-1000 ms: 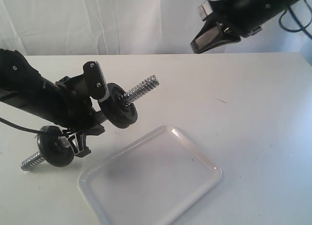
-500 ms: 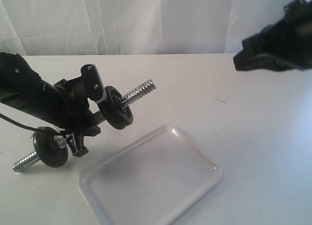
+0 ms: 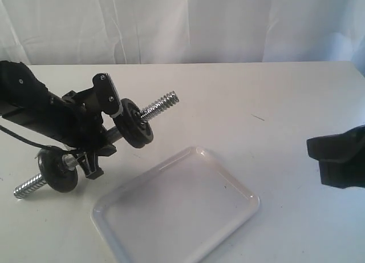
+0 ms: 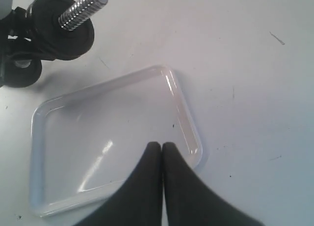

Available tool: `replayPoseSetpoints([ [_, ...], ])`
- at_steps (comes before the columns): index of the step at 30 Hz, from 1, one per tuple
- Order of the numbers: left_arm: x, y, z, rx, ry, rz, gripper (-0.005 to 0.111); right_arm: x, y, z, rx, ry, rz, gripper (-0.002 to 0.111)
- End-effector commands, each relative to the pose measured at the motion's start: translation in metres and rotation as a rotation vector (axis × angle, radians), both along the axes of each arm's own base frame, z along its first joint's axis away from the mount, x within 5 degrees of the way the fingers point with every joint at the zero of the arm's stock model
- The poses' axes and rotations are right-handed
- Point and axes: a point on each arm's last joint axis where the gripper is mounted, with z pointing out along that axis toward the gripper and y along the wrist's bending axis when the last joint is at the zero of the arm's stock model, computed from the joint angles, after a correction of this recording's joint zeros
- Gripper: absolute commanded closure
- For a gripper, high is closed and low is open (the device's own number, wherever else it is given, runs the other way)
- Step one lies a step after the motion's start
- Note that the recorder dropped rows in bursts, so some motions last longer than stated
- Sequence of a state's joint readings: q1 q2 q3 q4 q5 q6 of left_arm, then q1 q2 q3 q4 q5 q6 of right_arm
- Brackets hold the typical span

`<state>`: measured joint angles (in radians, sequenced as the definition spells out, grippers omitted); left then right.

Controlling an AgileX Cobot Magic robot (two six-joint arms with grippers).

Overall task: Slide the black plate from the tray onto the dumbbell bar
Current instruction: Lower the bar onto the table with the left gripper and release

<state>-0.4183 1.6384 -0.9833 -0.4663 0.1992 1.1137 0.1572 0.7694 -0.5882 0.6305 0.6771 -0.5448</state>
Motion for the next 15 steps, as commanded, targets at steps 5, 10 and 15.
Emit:
replayPoseSetpoints([
  [5, 0.047, -0.005, 0.046, -0.160, -0.335, 0.225, 0.107, -0.013, -0.004, 0.005, -0.013, -0.083, -0.004, 0.108],
  [10, 0.051, -0.007, 0.039, -0.157, -0.317, 0.232, 0.107, -0.013, -0.005, 0.005, -0.024, -0.091, -0.007, 0.108],
  [15, 0.054, -0.008, 0.031, -0.145, -0.303, 0.233, 0.107, -0.013, -0.005, -0.002, -0.023, -0.077, -0.015, 0.108],
])
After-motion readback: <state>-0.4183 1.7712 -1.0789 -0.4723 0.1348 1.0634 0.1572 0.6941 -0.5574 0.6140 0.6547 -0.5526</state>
